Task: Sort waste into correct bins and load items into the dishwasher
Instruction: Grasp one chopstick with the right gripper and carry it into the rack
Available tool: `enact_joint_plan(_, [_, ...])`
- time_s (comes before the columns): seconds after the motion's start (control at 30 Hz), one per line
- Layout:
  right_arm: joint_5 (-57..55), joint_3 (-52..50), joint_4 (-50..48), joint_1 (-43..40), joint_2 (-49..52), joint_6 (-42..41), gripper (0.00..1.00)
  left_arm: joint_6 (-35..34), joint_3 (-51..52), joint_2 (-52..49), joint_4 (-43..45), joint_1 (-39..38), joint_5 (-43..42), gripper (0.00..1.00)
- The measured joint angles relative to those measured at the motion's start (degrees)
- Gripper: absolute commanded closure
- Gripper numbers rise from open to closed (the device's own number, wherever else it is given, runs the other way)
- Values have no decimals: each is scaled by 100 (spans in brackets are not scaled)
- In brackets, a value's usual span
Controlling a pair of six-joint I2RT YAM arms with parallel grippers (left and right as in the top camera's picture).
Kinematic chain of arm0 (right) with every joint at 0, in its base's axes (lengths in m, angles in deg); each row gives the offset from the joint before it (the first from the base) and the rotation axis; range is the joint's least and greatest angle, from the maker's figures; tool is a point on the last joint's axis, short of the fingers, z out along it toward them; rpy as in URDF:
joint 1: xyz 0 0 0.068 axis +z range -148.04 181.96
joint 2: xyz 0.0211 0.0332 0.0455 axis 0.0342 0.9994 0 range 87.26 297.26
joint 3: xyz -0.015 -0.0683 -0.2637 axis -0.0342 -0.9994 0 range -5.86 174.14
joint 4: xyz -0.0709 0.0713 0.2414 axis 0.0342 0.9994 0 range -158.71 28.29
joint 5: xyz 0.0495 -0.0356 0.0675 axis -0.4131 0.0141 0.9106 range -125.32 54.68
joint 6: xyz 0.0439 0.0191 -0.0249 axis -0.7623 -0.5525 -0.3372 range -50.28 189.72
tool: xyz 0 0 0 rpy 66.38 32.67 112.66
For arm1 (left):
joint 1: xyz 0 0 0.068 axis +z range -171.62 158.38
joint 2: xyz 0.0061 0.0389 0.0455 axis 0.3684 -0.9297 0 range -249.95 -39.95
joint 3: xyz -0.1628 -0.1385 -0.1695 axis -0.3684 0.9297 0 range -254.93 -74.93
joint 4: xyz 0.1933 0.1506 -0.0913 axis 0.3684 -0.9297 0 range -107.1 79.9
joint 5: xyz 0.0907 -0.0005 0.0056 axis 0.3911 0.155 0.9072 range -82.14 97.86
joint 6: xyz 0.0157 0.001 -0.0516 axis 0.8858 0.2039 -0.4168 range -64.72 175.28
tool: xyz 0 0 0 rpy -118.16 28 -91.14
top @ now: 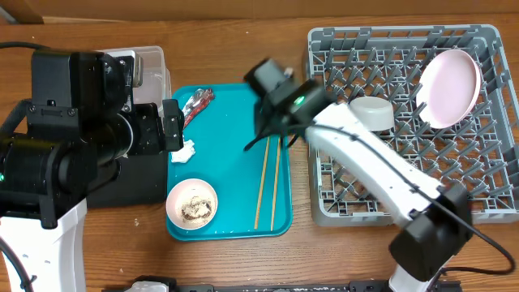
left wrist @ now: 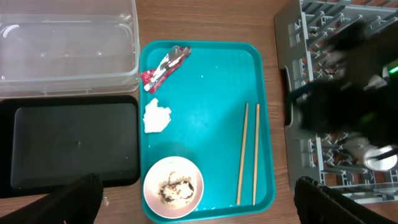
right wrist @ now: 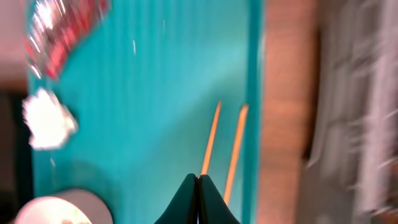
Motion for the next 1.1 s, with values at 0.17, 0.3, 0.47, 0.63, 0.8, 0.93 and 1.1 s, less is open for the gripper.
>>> enact_joint_plan(0.17, [376, 319, 151, -629, -153, 487, 83, 0, 0, 0, 0, 0, 0, 0])
enact_joint_plan(0.3, [804, 4, 273, -601, -151, 483, 65, 0, 0, 0, -2, 0, 0, 0])
enact_joint_plan(0.47, [809, -1012, -444, 184, 76, 109, 54, 0, 0, 0, -2, 0, 2, 0])
enact_joint_plan(0.63, [358, -1652, -763, 787, 581, -560, 52, 0, 0, 0, 0, 0, 0, 0])
enact_joint_plan(0.8, [219, -1731, -1080, 737, 855, -841, 71, 0, 0, 0, 0, 0, 0, 0])
enact_joint_plan(0.93, [376, -1731, -1241, 675, 1152, -966, 75, 0, 0, 0, 0, 0, 0, 0])
enact_joint_plan(1.1, [511, -1714, -1327, 654, 1215, -940, 96, 0, 0, 0, -2, 0, 0, 0])
